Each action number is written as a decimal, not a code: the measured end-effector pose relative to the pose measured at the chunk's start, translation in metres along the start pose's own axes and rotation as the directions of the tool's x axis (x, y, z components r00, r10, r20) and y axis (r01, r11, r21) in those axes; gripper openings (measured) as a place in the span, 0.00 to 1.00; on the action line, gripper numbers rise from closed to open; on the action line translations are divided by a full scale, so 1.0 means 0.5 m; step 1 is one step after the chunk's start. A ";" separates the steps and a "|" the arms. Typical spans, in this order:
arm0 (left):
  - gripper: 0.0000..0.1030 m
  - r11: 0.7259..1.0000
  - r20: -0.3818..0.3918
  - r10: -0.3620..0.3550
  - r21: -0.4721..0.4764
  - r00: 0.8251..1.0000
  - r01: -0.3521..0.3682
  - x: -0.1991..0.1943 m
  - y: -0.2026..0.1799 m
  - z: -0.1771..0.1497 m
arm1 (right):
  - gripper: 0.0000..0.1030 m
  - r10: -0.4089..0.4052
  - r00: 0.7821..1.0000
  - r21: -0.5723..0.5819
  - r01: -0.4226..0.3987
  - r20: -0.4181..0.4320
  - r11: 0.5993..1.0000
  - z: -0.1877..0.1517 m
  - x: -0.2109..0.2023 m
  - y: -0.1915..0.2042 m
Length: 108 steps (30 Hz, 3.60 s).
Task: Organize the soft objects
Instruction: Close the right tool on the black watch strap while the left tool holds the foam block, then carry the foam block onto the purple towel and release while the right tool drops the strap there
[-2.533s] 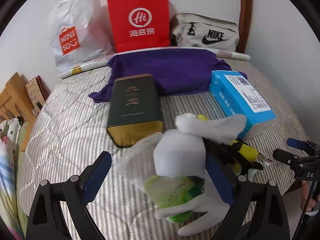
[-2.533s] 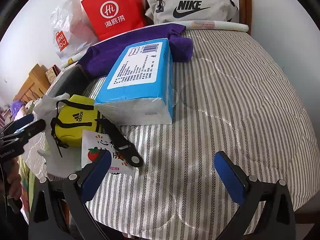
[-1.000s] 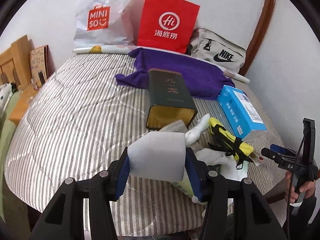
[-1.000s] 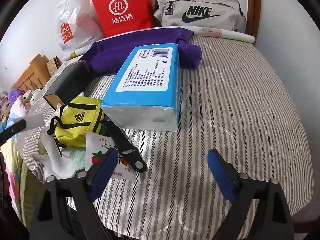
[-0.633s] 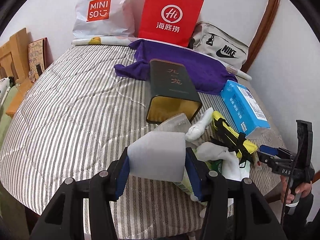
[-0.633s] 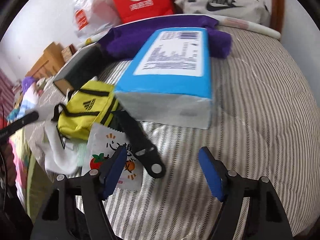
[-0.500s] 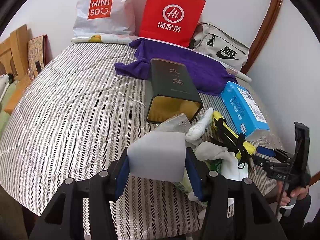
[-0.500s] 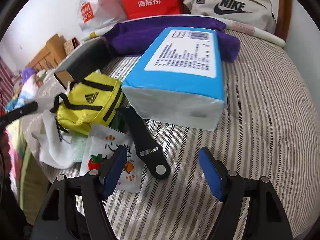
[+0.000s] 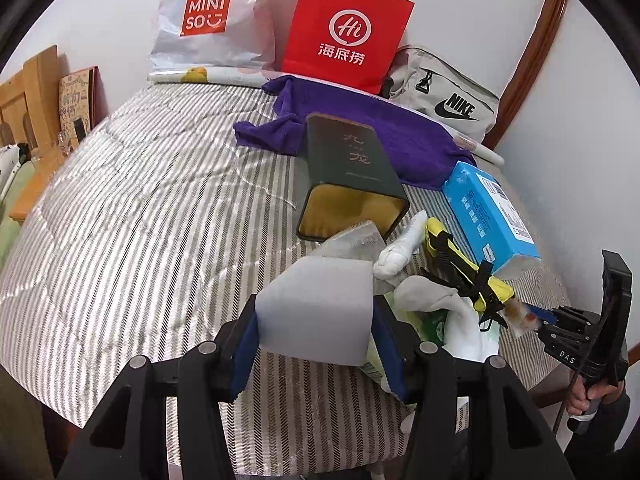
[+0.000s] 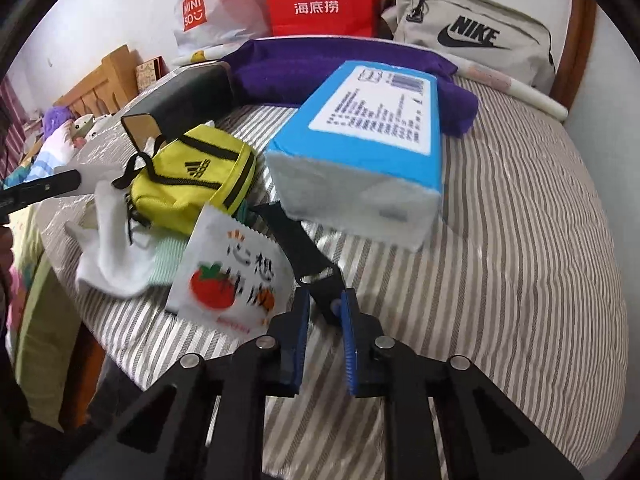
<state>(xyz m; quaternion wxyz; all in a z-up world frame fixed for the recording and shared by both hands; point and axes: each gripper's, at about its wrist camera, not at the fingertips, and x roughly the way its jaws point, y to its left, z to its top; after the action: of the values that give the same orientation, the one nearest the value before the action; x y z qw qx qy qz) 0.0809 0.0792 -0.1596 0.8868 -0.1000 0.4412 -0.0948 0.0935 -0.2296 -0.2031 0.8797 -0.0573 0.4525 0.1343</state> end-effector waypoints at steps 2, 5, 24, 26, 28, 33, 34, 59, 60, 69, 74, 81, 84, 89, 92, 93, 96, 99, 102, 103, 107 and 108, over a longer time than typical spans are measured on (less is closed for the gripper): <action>0.50 1.000 -0.006 -0.011 -0.007 1.000 0.011 0.006 0.001 -0.002 | 0.15 -0.014 1.000 -0.007 0.014 -0.004 1.000 0.003 0.004 0.001; 0.50 1.000 -0.015 -0.021 -0.005 1.000 0.021 0.008 -0.002 -0.006 | 0.16 -0.024 1.000 -0.009 0.024 0.000 1.000 0.016 0.011 0.004; 0.49 0.997 0.029 -0.034 -0.065 0.999 0.036 -0.007 0.041 -0.011 | 0.25 0.006 0.999 -0.131 -0.002 0.034 0.991 0.043 0.039 0.034; 0.49 0.997 0.033 -0.033 -0.066 0.999 0.035 -0.009 0.044 -0.014 | 0.25 0.012 1.000 -0.108 -0.010 0.024 0.994 0.033 0.027 0.025; 0.49 0.997 0.034 -0.033 -0.064 0.999 0.035 -0.010 0.045 -0.017 | 0.25 0.002 1.000 -0.096 -0.001 0.005 0.995 0.017 0.016 0.016; 0.49 0.996 0.017 -0.048 -0.072 0.999 0.050 -0.004 0.047 -0.024 | 0.26 -0.013 0.999 -0.099 0.010 -0.035 0.995 -0.010 0.002 0.015; 0.49 0.996 0.015 -0.049 -0.072 0.999 0.050 -0.004 0.046 -0.025 | 0.26 -0.015 0.999 -0.098 0.011 -0.037 0.995 -0.008 0.003 0.016; 0.48 0.999 0.062 -0.019 -0.047 0.998 0.022 -0.042 0.038 -0.018 | 0.20 0.011 0.999 -0.018 -0.010 0.053 1.000 -0.005 -0.026 -0.005; 0.48 0.999 0.066 -0.016 -0.047 0.998 0.019 -0.046 0.037 -0.015 | 0.20 0.007 0.998 -0.016 -0.006 0.057 1.000 -0.005 -0.031 -0.007; 0.48 0.999 0.107 -0.017 -0.029 0.994 0.020 -0.086 0.017 0.013 | 0.20 -0.001 0.994 -0.004 0.001 0.111 1.000 0.001 -0.105 -0.016; 0.48 1.000 0.122 -0.014 -0.023 0.992 0.017 -0.098 0.008 0.041 | 0.20 0.011 0.988 0.016 -0.014 0.154 1.000 0.034 -0.138 -0.028; 0.48 1.000 0.133 -0.016 0.001 0.991 0.016 -0.097 -0.010 0.103 | 0.20 0.011 0.981 0.033 -0.017 0.192 0.999 0.107 -0.149 -0.039; 0.48 1.000 0.134 -0.010 0.017 0.991 0.008 -0.091 -0.017 0.136 | 0.20 0.011 0.979 0.049 -0.021 0.202 0.999 0.139 -0.148 -0.045; 0.48 1.000 0.136 -0.012 0.030 0.991 0.008 -0.074 -0.014 0.193 | 0.20 -0.003 0.975 0.062 -0.011 0.222 0.998 0.202 -0.142 -0.050; 0.48 1.000 0.132 -0.012 0.031 0.991 0.008 -0.053 -0.010 0.229 | 0.20 -0.014 0.975 0.062 0.000 0.223 0.998 0.245 -0.125 -0.053; 0.48 0.999 0.127 -0.019 0.032 0.992 0.015 -0.045 -0.009 0.239 | 0.20 -0.013 0.975 0.062 -0.001 0.223 0.998 0.258 -0.119 -0.054; 0.48 0.999 0.112 -0.035 0.042 0.993 0.030 -0.015 -0.004 0.274 | 0.20 -0.020 0.977 0.082 0.003 0.210 0.997 0.304 -0.085 -0.064; 0.48 0.998 0.096 -0.041 0.056 0.994 0.036 0.016 -0.003 0.307 | 0.20 -0.032 0.979 0.101 0.012 0.202 0.995 0.339 -0.060 -0.075; 0.48 0.996 0.076 -0.061 0.067 0.995 0.056 0.052 0.002 0.343 | 0.20 -0.051 0.980 0.123 0.028 0.191 0.992 0.372 -0.037 -0.085; 0.48 0.995 0.069 -0.071 0.069 0.995 0.066 0.066 0.003 0.356 | 0.20 -0.055 0.981 0.130 0.031 0.186 0.991 0.383 -0.029 -0.088; 0.48 0.992 0.044 -0.084 0.095 0.996 0.079 0.117 -0.003 0.397 | 0.20 -0.090 0.982 0.147 0.066 0.169 0.987 0.413 0.001 -0.097; 0.48 0.992 0.037 -0.076 0.108 0.996 0.071 0.130 -0.007 0.406 | 0.20 -0.093 0.982 0.158 0.067 0.162 0.985 0.421 0.013 -0.102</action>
<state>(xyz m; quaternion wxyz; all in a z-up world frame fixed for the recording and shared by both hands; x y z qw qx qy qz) 0.2816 0.0783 -0.0884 0.8955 -0.0707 0.4134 -0.1488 0.2762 -0.2304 -0.0864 0.9213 0.0031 0.3827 0.0682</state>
